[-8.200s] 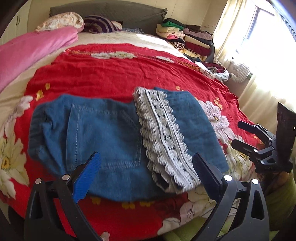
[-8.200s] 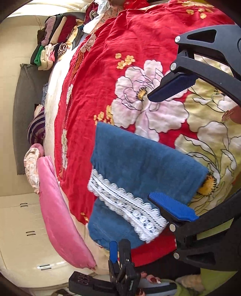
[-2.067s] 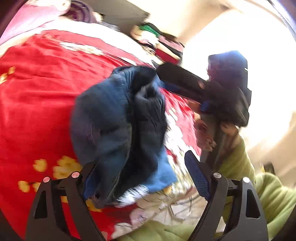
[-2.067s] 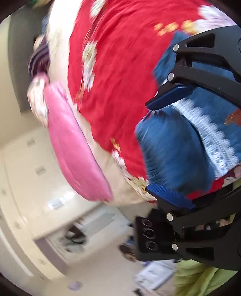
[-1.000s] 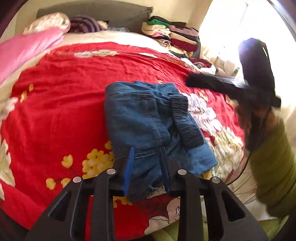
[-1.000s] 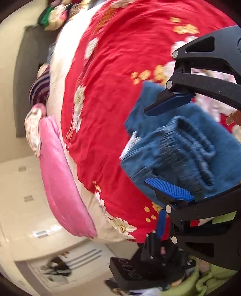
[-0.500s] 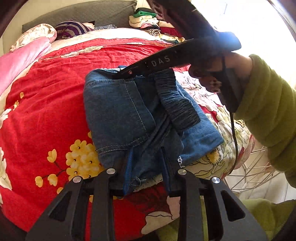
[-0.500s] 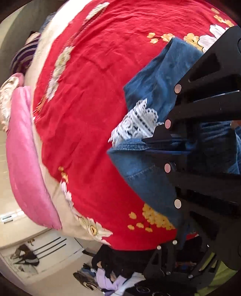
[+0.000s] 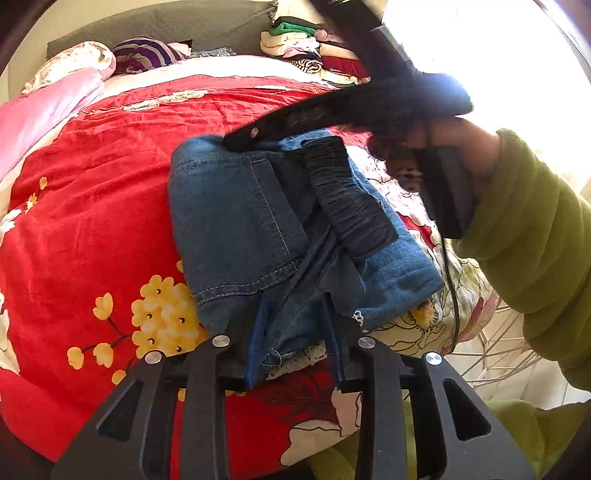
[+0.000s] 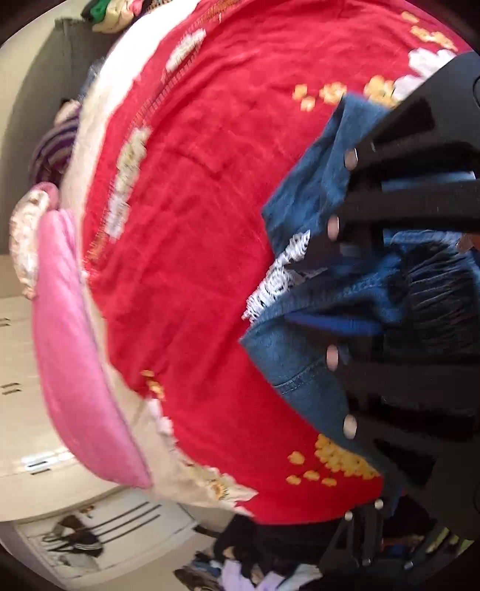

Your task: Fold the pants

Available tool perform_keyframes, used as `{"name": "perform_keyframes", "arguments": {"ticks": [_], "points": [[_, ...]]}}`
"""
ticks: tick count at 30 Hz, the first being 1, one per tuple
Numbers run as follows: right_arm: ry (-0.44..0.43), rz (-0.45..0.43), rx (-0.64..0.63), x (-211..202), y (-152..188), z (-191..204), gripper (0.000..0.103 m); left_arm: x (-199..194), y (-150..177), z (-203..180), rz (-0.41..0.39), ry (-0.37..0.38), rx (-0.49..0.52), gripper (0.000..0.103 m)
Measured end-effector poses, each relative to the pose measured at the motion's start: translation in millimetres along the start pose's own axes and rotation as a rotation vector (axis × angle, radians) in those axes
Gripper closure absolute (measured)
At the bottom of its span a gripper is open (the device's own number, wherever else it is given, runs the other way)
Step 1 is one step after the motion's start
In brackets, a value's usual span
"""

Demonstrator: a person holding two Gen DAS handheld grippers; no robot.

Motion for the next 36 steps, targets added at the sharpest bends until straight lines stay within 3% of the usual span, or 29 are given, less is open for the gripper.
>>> {"name": "perform_keyframes", "arguments": {"ticks": [4,7,14,23,25,26,29,34,35,36], "points": [[0.010,-0.089,0.004,-37.8,-4.7,1.4,0.060,-1.1,-0.7,-1.5,-0.003,0.013,-0.006,0.067],[0.024,-0.148,0.001,-65.6,-1.8,5.7,0.049,-3.9,-1.3,-5.5,-0.007,0.017,0.003,0.060],[0.068,-0.236,-0.048,-123.3,27.5,19.3,0.034,-18.4,-7.6,-7.0,-0.036,0.015,-0.002,0.048],[0.047,-0.166,-0.228,-138.5,72.1,56.0,0.034,-45.1,-34.7,41.7,-0.125,-0.052,-0.145,0.042],[0.007,-0.147,-0.297,-130.2,78.9,75.7,0.036,-39.6,-42.6,53.8,-0.122,-0.077,-0.165,0.044],[-0.013,-0.133,-0.329,-123.9,81.4,85.5,0.042,-36.1,-45.7,56.5,-0.116,-0.085,-0.165,0.044],[-0.071,-0.099,-0.422,-104.6,84.0,111.0,0.053,-20.1,-55.6,58.7,-0.083,-0.073,-0.167,0.057],[-0.065,-0.055,-0.561,-70.0,83.6,127.7,0.061,10.3,-66.3,56.2,-0.030,-0.055,-0.155,0.057],[-0.069,-0.046,-0.574,-65.2,86.7,129.6,0.070,16.1,-65.7,55.9,-0.021,-0.052,-0.153,0.057],[-0.080,-0.035,-0.579,-61.2,88.7,130.4,0.087,23.5,-64.0,56.7,-0.005,-0.055,-0.155,0.057]]}}
Point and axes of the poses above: each gripper's, at about its wrist camera, not at the fingertips, and x roughly the way its jaws point, z to its left, y to its underside, the point moved 7 cm from there along x, roughly the way its jaws point, and after that the axes turned 12 degrees about -z, right-handed, at the moved point
